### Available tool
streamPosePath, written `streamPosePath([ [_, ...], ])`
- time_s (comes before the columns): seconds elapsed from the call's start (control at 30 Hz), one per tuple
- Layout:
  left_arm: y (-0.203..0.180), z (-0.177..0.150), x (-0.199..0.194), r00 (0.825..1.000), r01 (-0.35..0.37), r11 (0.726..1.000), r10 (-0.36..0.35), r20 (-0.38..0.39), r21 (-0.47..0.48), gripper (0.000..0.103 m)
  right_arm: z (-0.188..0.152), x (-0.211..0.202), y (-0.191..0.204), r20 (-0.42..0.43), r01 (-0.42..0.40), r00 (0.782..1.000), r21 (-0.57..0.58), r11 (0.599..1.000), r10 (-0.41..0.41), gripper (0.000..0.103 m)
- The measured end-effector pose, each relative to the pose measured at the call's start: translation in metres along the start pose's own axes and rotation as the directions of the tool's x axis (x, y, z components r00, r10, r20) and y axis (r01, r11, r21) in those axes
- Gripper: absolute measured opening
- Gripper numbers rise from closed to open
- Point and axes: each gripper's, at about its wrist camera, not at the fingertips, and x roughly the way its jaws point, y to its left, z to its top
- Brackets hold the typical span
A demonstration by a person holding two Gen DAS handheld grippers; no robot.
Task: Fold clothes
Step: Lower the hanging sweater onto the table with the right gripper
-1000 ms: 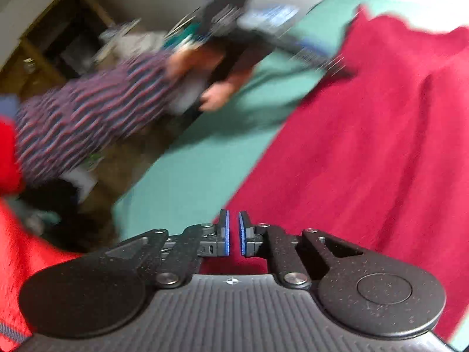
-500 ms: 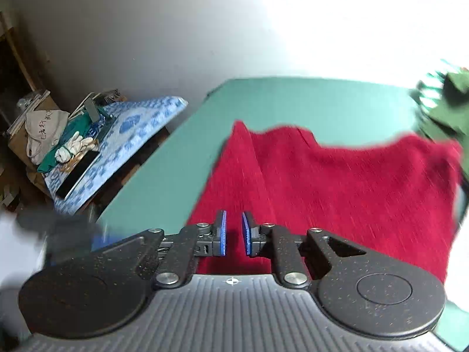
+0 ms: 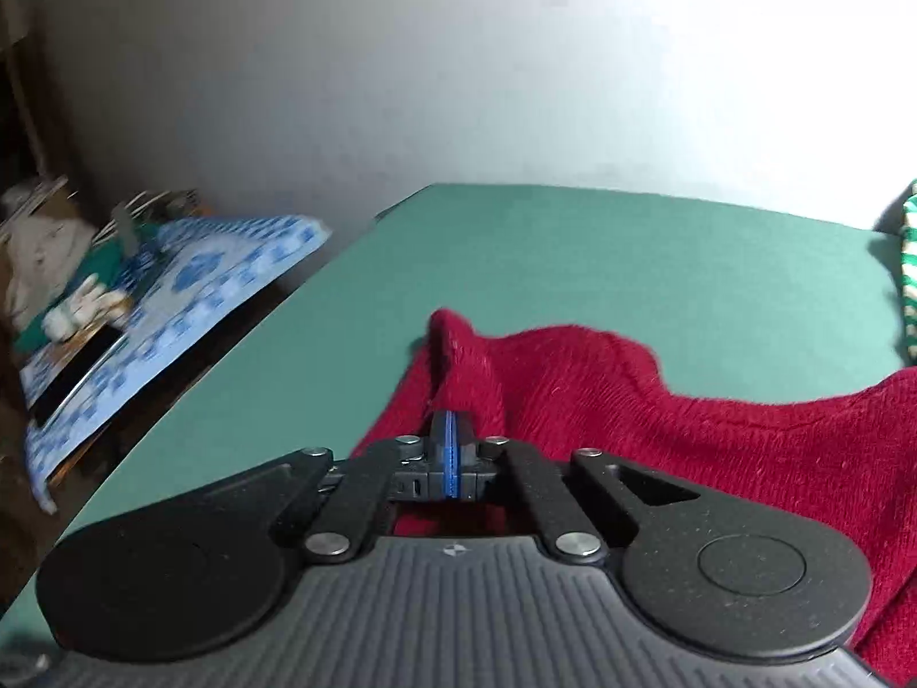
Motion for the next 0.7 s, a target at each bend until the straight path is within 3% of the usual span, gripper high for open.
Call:
streamPosePath([
  [0.13, -0.016, -0.003, 0.001, 0.999, -0.034, 0.998, 0.033, 0.007, 0.052, 0.083, 0.007, 0.012, -0.008, 0.025, -0.006, 1.0, 0.039, 0.999, 0.005, 0.0],
  [0.27, -0.012, 0.0, 0.003, 1.0, -0.026, 0.999, 0.026, 0.008, 0.026, 0.083, 0.009, 0.018, -0.012, 0.053, -0.006, 0.999, 0.063, 0.998, 0.003, 0.0],
  [0.33, -0.014, 0.001, 0.003, 0.999, -0.032, 0.999, 0.032, 0.007, 0.025, 0.083, 0.011, 0.013, -0.008, 0.051, 0.013, 0.999, 0.044, 0.999, -0.015, 0.0],
  [0.47, -0.022, 0.0, -0.002, 0.999, -0.049, 0.998, 0.049, 0.005, 0.045, 0.083, 0.008, -0.021, -0.005, 0.066, -0.049, 0.997, 0.045, 0.998, 0.046, 0.007],
  [0.6, -0.022, 0.002, -0.004, 0.999, -0.051, 0.998, 0.051, 0.002, 0.046, 0.083, -0.007, -0.036, -0.01, 0.003, -0.072, 0.997, 0.07, 0.995, 0.072, 0.006],
  [0.63, -0.023, 0.003, -0.005, 0.999, -0.052, 0.997, 0.053, -0.002, 0.05, 0.083, -0.011, -0.034, -0.012, -0.004, -0.058, 0.998, 0.07, 0.996, 0.059, 0.001],
  [0.7, -0.026, 0.006, -0.007, 0.998, -0.056, 0.997, 0.057, -0.011, 0.062, 0.081, -0.014, -0.031, -0.017, 0.007, -0.028, 1.0, 0.098, 0.995, 0.027, 0.0],
])
